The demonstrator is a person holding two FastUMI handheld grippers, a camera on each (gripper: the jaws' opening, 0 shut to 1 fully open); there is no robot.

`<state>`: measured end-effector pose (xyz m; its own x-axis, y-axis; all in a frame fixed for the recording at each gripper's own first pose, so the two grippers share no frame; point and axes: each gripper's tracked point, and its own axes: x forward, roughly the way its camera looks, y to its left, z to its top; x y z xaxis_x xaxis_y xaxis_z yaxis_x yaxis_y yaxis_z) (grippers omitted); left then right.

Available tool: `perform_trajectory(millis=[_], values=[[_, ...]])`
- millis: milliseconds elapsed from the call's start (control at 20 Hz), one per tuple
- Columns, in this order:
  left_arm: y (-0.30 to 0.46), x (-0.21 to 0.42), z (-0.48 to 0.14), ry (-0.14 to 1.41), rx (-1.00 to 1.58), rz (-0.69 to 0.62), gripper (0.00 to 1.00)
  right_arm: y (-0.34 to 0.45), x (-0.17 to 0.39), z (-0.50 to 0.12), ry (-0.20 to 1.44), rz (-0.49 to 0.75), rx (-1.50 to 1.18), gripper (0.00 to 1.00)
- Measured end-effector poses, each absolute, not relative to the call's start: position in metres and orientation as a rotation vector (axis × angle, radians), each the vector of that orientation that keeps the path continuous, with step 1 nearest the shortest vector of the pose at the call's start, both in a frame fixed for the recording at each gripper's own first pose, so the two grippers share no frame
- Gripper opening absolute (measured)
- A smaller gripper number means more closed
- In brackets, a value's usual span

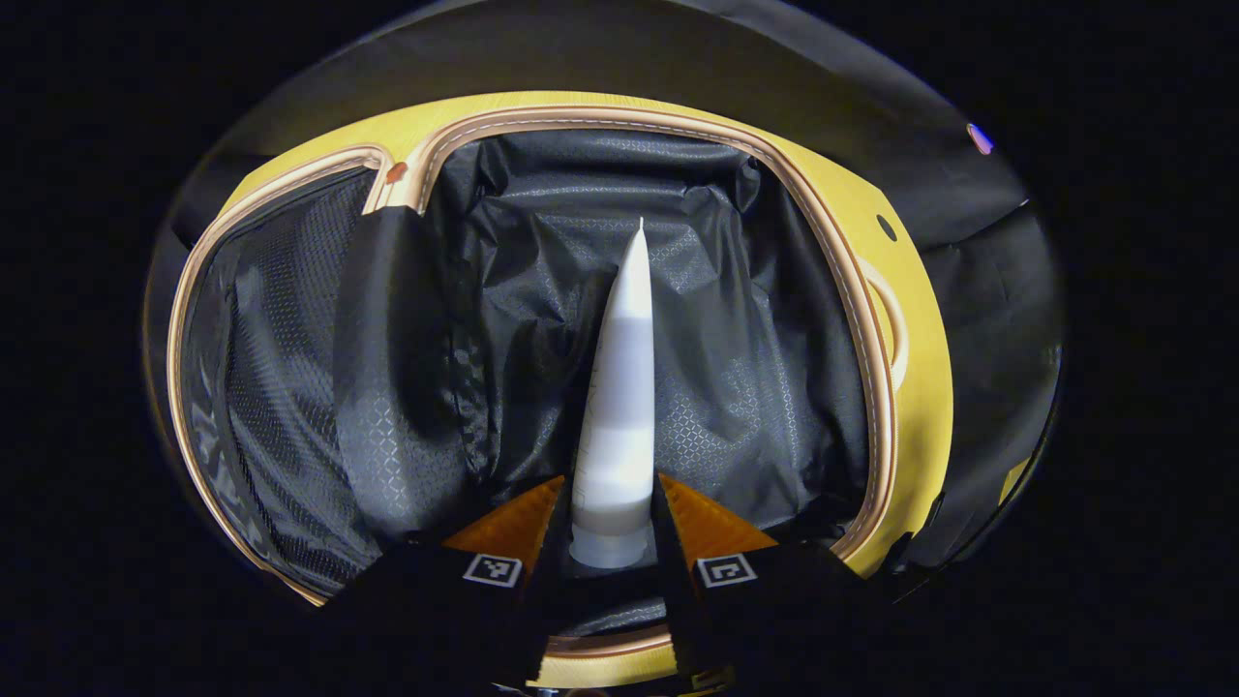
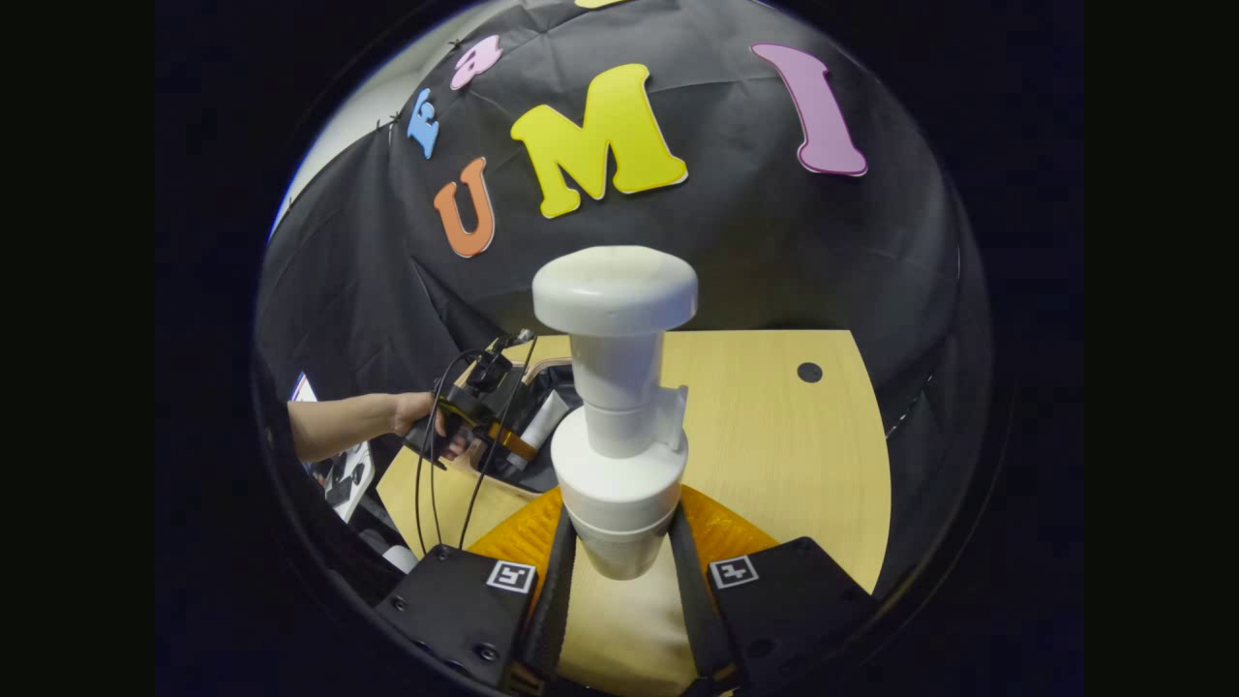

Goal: First open the suitcase, pack the skin care products into it, and then close the suitcase.

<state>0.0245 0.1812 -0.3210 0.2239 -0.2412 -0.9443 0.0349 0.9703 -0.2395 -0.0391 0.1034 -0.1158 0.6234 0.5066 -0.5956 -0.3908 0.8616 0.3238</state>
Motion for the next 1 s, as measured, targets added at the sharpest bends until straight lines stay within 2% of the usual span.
perform_trajectory(millis=[100, 200, 250, 350, 500, 550, 600, 700, 800, 1000], values=[[0.184, 0.025, -0.308, 1.295, -0.176, -0.176, 0.63, 0.112, -0.041, -0.114, 0.738, 0.544, 0.152, 0.48], [0.189, 0.023, -0.292, 1.239, -0.19, -0.158, 0.71, 0.123, -0.041, -0.11, 0.736, 0.578, 0.137, 0.48], [0.191, 0.02, -0.282, 1.21, -0.204, -0.15, 0.78, 0.131, -0.041, -0.107, 0.735, 0.599, 0.13, 0.48], [0.194, 0.01, -0.263, 1.144, -0.262, -0.141, 0.84, 0.151, -0.037, -0.102, 0.737, 0.643, 0.121, 0.46], [0.189, -0.013, -0.229, 1.018, -0.386, -0.142, 0.85, 0.186, -0.027, -0.097, 0.75, 0.711, 0.091, 0.48], [0.19, -0.022, -0.214, 0.963, -0.385, -0.142, 0.97, 0.2, -0.02, -0.098, 0.752, 0.726, 0.076, 0.46], [0.193, -0.033, -0.201, 0.907, -0.369, -0.131, 0.87, 0.213, -0.014, -0.099, 0.761, 0.746, 0.065, 0.48], [0.201, -0.058, -0.179, 0.804, -0.352, -0.09, 0.9, 0.244, -0.003, -0.109, 0.805, 0.782, 0.063, 0.48], [0.207, -0.079, -0.167, 0.722, -0.355, -0.038, 0.98, 0.275, 0.015, -0.125, 0.883, 0.796, 0.092, 0.48], [0.234, -0.135, -0.164, 0.665, -0.424, 0.087, 0.99, 0.325, 0.043, -0.169, 1.092, 0.777, 0.181, 0.48]])
